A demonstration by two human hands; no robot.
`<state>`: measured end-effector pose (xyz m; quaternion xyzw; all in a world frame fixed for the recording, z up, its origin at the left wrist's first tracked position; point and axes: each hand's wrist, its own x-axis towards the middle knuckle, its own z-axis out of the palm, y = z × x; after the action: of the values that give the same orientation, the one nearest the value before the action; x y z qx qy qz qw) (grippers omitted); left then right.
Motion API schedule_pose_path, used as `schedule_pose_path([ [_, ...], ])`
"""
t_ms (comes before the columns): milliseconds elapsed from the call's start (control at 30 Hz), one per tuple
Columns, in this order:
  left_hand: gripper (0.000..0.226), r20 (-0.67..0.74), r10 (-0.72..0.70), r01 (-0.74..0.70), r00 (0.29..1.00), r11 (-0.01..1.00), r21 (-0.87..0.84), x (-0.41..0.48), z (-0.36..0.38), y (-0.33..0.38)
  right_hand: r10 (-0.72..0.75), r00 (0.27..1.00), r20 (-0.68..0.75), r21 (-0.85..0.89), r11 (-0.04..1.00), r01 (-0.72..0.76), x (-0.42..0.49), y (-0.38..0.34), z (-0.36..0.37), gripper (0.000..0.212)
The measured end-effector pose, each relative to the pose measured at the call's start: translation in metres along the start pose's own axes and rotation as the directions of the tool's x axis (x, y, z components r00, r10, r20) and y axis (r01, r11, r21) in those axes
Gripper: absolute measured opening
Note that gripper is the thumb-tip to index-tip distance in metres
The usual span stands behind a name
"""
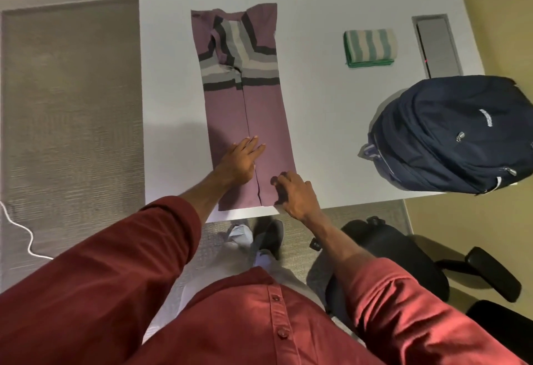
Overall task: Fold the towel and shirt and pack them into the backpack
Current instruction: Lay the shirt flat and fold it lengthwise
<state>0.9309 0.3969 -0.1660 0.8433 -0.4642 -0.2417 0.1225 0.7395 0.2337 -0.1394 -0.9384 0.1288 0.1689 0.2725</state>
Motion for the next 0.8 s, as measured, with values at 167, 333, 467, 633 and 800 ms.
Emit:
schedule_pose_path([
  [167, 0.08, 0.159, -0.044, 0.02, 0.986, 0.989, 0.146, -0.006, 0.008, 0.006, -0.187, 0.966, 0.178, -0.056, 0.978, 0.2, 0.015, -0.007, 0.009, 0.044],
  [333, 0.094, 0.216, -0.115, 0.077, 0.97, 0.981, 0.178, -0.015, 0.022, 0.003, -0.247, 0.907, 0.341, 0.0, 0.965, 0.263, 0.023, -0.011, 0.016, 0.052],
  [467, 0.1, 0.181, -0.111, 0.083, 0.977, 0.985, 0.154, -0.02, 0.03, 0.001, -0.259, 0.947, 0.188, -0.087, 0.957, 0.278, 0.025, -0.006, 0.012, 0.053],
  [633, 0.099, 0.229, -0.124, 0.111, 0.965, 0.992, 0.068, -0.016, 0.025, 0.002, -0.303, 0.91, 0.284, -0.248, 0.893, 0.375, 0.027, -0.015, 0.019, 0.081],
  [800, 0.097, 0.248, -0.13, 0.112, 0.96, 0.99, 0.084, -0.013, 0.021, -0.002, -0.327, 0.921, 0.214, -0.194, 0.909, 0.368, 0.026, -0.019, 0.033, 0.041],
])
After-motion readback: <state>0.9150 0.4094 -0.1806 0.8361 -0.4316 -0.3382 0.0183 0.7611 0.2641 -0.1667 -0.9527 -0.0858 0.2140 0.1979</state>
